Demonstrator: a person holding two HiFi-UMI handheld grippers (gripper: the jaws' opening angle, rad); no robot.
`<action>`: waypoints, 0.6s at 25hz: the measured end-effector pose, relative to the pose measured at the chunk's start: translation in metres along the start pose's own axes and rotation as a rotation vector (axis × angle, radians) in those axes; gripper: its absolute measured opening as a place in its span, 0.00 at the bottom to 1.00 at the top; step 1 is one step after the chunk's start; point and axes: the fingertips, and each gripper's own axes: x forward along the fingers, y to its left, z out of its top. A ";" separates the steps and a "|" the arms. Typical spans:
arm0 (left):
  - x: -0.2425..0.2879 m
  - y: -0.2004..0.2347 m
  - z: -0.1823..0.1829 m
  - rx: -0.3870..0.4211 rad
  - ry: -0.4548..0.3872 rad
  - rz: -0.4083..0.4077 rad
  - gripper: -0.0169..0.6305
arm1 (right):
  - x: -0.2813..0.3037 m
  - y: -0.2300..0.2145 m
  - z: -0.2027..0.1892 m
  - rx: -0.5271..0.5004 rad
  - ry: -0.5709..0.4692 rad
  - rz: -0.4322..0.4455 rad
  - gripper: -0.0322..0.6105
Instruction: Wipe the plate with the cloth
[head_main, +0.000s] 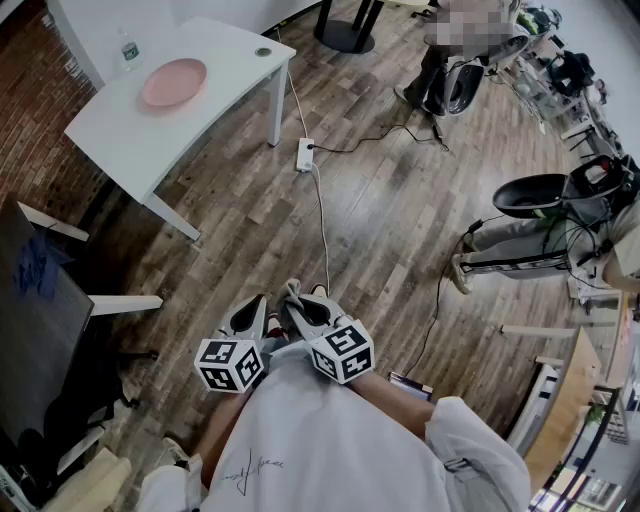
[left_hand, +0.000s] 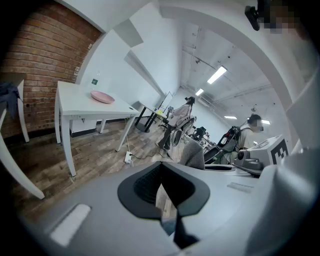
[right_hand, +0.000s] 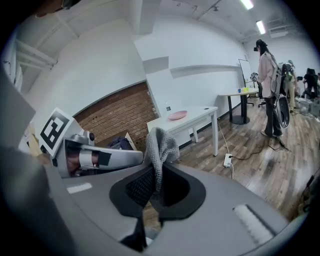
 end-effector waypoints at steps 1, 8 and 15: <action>0.000 0.004 0.004 -0.002 -0.004 0.002 0.04 | 0.003 0.000 0.003 0.000 -0.004 -0.004 0.09; 0.000 0.015 0.020 0.084 -0.011 0.022 0.04 | 0.019 0.012 0.008 -0.029 0.012 0.016 0.09; 0.014 0.009 0.032 0.128 -0.009 0.029 0.03 | 0.023 0.005 0.024 -0.051 0.018 0.044 0.10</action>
